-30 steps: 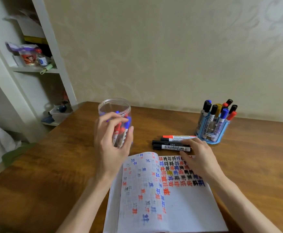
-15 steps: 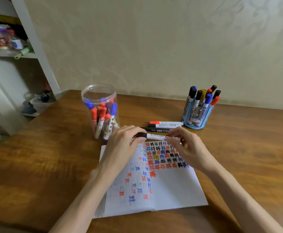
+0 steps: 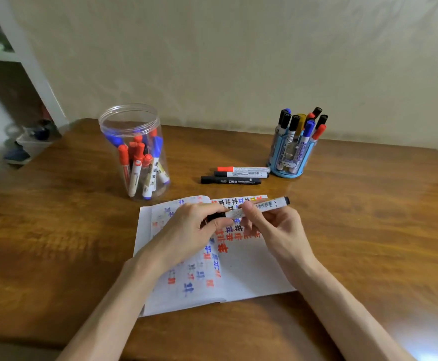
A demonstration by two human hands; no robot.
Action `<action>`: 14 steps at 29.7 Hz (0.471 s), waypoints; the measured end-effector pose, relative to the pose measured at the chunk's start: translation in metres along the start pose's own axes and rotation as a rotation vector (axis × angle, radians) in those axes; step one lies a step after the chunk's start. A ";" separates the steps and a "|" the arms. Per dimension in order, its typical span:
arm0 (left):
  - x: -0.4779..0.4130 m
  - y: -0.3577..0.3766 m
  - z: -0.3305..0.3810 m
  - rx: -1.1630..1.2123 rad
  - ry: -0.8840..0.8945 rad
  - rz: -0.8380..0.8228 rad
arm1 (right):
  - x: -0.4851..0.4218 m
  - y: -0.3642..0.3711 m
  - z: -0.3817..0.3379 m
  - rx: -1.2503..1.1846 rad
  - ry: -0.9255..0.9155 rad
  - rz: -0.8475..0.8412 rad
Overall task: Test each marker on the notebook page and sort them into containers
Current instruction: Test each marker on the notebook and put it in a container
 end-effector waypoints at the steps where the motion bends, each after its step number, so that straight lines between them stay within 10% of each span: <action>1: 0.000 0.000 0.000 0.009 -0.010 -0.017 | 0.000 0.001 0.000 0.026 -0.018 -0.019; 14: 0.001 -0.008 -0.010 0.158 -0.018 0.021 | 0.002 -0.015 0.000 -0.111 0.058 0.092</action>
Point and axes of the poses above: each hand's wrist, its own x-axis away from the middle knuckle, its own y-axis out of the palm, z = x × y, the point moved 1 cm from there along -x, towards the middle knuckle, and after that the axes turned 8 degrees about -x, right-handed, at the moved point
